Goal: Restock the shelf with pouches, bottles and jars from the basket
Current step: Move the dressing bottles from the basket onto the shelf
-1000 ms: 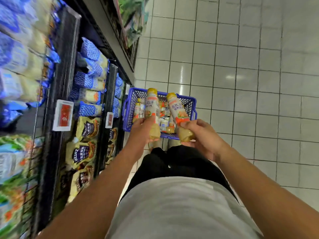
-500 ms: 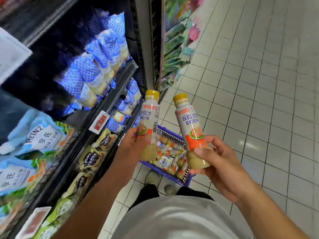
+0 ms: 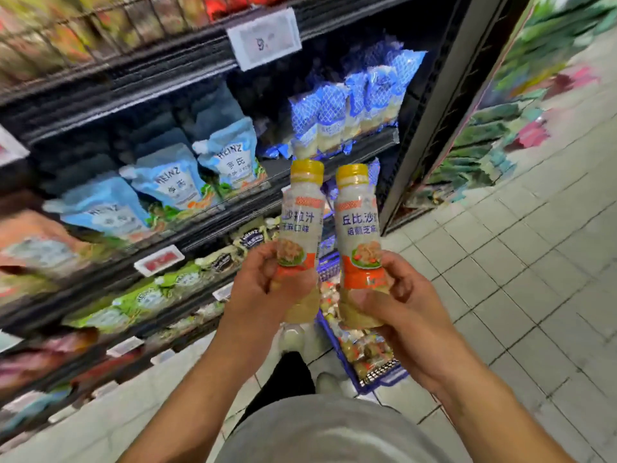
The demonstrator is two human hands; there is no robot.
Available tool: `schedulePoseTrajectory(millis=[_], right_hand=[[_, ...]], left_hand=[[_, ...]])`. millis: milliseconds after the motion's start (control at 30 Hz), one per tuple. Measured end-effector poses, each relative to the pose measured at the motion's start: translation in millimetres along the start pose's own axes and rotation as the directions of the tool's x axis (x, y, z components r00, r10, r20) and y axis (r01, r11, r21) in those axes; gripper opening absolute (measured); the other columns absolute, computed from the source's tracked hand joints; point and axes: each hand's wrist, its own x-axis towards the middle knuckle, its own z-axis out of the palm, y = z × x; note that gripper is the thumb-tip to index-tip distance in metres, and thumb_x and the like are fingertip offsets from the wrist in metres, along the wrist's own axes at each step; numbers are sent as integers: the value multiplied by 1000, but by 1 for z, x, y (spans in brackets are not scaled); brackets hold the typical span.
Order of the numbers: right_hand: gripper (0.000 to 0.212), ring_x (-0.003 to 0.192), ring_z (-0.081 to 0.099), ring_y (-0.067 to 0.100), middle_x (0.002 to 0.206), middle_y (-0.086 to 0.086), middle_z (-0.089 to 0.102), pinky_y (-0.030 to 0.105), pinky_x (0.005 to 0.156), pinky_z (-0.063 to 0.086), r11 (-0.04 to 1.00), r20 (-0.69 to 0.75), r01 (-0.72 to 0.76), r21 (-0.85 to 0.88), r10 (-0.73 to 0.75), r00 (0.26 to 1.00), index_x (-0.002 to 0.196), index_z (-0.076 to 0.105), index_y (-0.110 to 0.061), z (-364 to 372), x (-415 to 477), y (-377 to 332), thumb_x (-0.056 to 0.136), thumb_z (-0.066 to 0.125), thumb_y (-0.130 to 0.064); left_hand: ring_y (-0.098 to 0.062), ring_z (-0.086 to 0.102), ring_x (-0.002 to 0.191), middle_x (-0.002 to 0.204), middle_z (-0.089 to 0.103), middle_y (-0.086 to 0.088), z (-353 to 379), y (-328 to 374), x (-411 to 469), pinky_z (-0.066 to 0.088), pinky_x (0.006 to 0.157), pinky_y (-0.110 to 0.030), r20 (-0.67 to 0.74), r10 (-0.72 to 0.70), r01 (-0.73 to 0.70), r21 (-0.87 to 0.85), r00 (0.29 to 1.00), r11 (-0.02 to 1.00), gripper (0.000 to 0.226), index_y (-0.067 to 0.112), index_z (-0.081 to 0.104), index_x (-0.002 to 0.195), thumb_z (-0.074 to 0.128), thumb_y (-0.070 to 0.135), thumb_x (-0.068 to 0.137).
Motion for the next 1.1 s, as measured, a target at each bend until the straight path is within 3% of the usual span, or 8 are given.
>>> schedulePoseTrajectory(millis=[133,233,367,467,633,800,967,1100], right_hand=[[43,75,71,18,91,7,75,34,62,58,998,156,-16,-62,26,987,98,74,-27,32,-6,12,63,80,-4],[44,80,71,21,94,9,75,37,64,59,990,243,-26,-140,59,968,99,73,-28,57,-13,21,57,83,-18],[51,85,70,24,94,7,74,47,69,60,968,322,-18,-249,100,941,104,71,-26,96,-23,36,55,86,-22],[48,84,67,25,93,4,74,62,83,57,956,381,3,-294,115,918,101,71,-30,132,-32,51,55,86,-25],[28,77,70,23,92,7,74,45,63,59,972,482,-65,-227,169,860,88,73,-29,206,-57,93,64,84,-20],[31,87,74,21,99,0,76,52,73,61,968,581,-50,-245,188,792,91,73,-34,282,-91,135,62,83,-32],[43,95,73,21,109,6,75,38,71,58,962,641,-16,-273,194,743,109,68,-27,350,-116,164,69,82,-33],[38,96,73,26,109,7,75,49,78,60,953,693,61,-297,172,700,108,68,-30,396,-131,175,73,79,-34]], left_hand=[[-17,69,82,96,75,2,-30,2,-39,59,73,-42,-123,65,-65,9,990,998,51,32,67,102,85,34,55],[-13,71,84,97,76,3,-53,1,-67,56,69,-27,-199,113,-113,8,974,994,48,37,70,103,84,37,57],[-15,70,83,93,75,2,-85,0,-101,57,70,-31,-313,139,-156,-28,939,987,39,35,70,97,82,40,60],[-16,67,80,90,72,-1,-115,3,-128,57,70,-34,-402,173,-215,-61,899,975,36,32,70,95,79,47,64],[-21,67,78,89,71,-6,-183,10,-186,57,72,-40,-506,183,-268,-100,843,958,32,29,71,98,74,49,73],[-21,68,83,94,73,-5,-252,16,-248,57,73,-39,-589,224,-295,-25,776,955,37,32,70,104,73,51,73],[-24,68,92,105,70,-17,-305,29,-296,57,75,-38,-636,310,-358,56,707,932,33,30,70,104,72,45,76],[-17,69,83,96,73,-9,-338,43,-323,57,67,-30,-666,354,-402,88,657,911,25,31,71,101,74,37,77]])
